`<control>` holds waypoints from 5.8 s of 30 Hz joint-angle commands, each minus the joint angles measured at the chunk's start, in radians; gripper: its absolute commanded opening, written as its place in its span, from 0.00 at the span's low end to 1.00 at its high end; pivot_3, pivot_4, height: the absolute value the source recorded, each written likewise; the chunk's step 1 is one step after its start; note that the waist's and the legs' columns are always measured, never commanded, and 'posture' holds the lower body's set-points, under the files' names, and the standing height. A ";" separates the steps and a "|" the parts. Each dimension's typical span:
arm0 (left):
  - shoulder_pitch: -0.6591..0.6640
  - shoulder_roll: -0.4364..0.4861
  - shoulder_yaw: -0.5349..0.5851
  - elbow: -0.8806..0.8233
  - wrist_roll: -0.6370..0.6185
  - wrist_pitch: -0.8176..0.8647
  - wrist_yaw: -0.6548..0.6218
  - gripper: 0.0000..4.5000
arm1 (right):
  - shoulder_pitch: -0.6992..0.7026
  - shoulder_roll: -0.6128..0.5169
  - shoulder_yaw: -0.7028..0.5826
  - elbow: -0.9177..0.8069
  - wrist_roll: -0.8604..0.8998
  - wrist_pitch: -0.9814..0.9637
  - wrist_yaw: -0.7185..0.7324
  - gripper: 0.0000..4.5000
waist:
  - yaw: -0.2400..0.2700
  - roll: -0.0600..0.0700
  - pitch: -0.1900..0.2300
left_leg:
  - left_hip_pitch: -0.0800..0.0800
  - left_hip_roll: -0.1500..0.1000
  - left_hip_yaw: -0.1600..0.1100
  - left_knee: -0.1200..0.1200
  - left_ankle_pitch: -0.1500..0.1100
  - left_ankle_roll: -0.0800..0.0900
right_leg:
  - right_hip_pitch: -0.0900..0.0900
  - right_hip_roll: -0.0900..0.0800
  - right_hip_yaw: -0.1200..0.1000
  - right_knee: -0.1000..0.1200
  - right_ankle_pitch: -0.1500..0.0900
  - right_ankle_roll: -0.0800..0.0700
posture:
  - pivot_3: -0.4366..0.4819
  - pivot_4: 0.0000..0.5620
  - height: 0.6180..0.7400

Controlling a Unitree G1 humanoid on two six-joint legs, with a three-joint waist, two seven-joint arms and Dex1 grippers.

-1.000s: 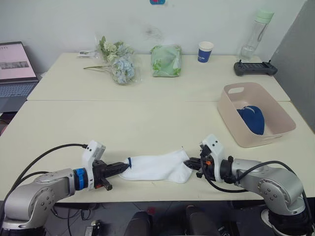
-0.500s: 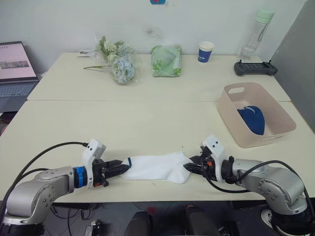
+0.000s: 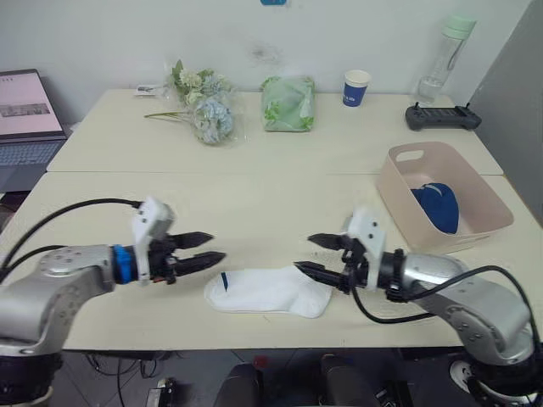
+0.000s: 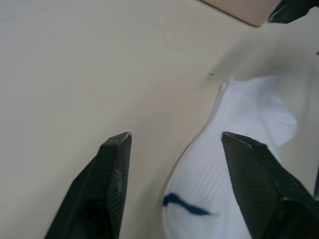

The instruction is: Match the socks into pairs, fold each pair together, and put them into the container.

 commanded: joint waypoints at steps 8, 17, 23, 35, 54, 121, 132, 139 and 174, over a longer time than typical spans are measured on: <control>-0.014 -0.080 -0.298 0.010 0.189 -0.077 0.024 0.01 | 0.020 0.105 0.223 0.202 -0.133 -0.077 0.005 0.00 | 0.000 0.000 0.000 | 0.000 0.000 0.000 0.000 0.000 0.000 | 0.000 0.001 0.000 0.001 0.001 -0.001 | 0.48 0.27 1.00; 0.086 -0.032 -0.317 0.103 0.298 -0.078 0.062 0.01 | 0.184 -0.033 0.243 0.152 -0.238 -0.137 0.021 0.00 | 0.000 0.001 -0.005 | 0.004 0.000 0.000 -0.001 0.000 0.000 | 0.002 0.001 0.000 0.000 0.000 -0.001 | 0.48 0.27 1.00; 0.106 -0.034 -0.300 0.105 0.280 -0.116 0.048 0.01 | 0.270 -0.093 0.108 0.090 -0.189 -0.202 0.067 0.00 | -0.002 0.004 -0.007 | 0.025 0.001 0.002 -0.010 0.000 0.001 | 0.021 0.001 0.001 -0.004 -0.004 0.003 | 0.48 0.27 1.00; 0.028 -0.067 -0.283 0.059 0.264 -0.191 0.026 0.01 | 0.157 0.101 0.171 0.166 -0.266 -0.246 -0.032 0.00 | -0.001 0.003 -0.006 | 0.019 0.001 0.000 -0.010 0.000 0.000 | 0.016 0.002 0.000 -0.003 -0.001 -0.001 | 0.48 0.27 1.00; -0.019 -0.141 -0.313 0.179 0.347 -0.445 -0.038 0.01 | 0.226 0.153 -0.075 0.126 -0.167 -0.235 -0.053 0.00 | 0.002 0.006 -0.008 | 0.019 0.001 -0.001 -0.009 0.000 0.000 | 0.017 0.001 -0.001 -0.002 -0.001 -0.001 | 0.48 0.27 1.00; -0.050 -0.132 -0.388 0.202 0.415 -0.406 -0.138 0.00 | -0.039 0.236 -0.023 0.221 0.159 0.240 -0.105 0.01 | 0.001 0.008 -0.004 | 0.016 0.000 -0.001 -0.009 0.000 0.001 | 0.015 0.002 -0.001 -0.003 -0.002 -0.001 | 0.48 0.27 1.00; -0.058 -0.145 -0.266 0.190 0.324 -0.281 -0.083 0.00 | -0.137 0.312 -0.026 0.252 0.196 0.322 -0.125 0.32 | -0.001 0.008 -0.004 | 0.016 0.000 -0.001 -0.009 0.000 0.001 | 0.015 0.001 -0.001 -0.003 -0.002 -0.001 | 0.48 0.27 1.00; 0.007 -0.046 -0.072 0.168 0.210 -0.149 -0.083 0.00 | -0.167 0.276 -0.135 0.151 0.257 0.377 -0.153 0.84 | -0.003 0.008 -0.004 | 0.015 0.002 -0.002 -0.010 0.000 0.001 | 0.012 0.002 -0.001 -0.002 -0.002 -0.001 | 0.48 0.27 1.00; -0.126 -0.060 -0.267 0.080 0.229 -0.253 -0.142 0.00 | -0.146 0.194 0.244 0.372 -0.330 -0.299 0.088 0.01 | -0.002 0.006 -0.001 | 0.014 0.002 0.000 -0.010 0.000 0.001 | 0.010 0.002 -0.001 -0.002 -0.001 -0.001 | 0.48 0.27 1.00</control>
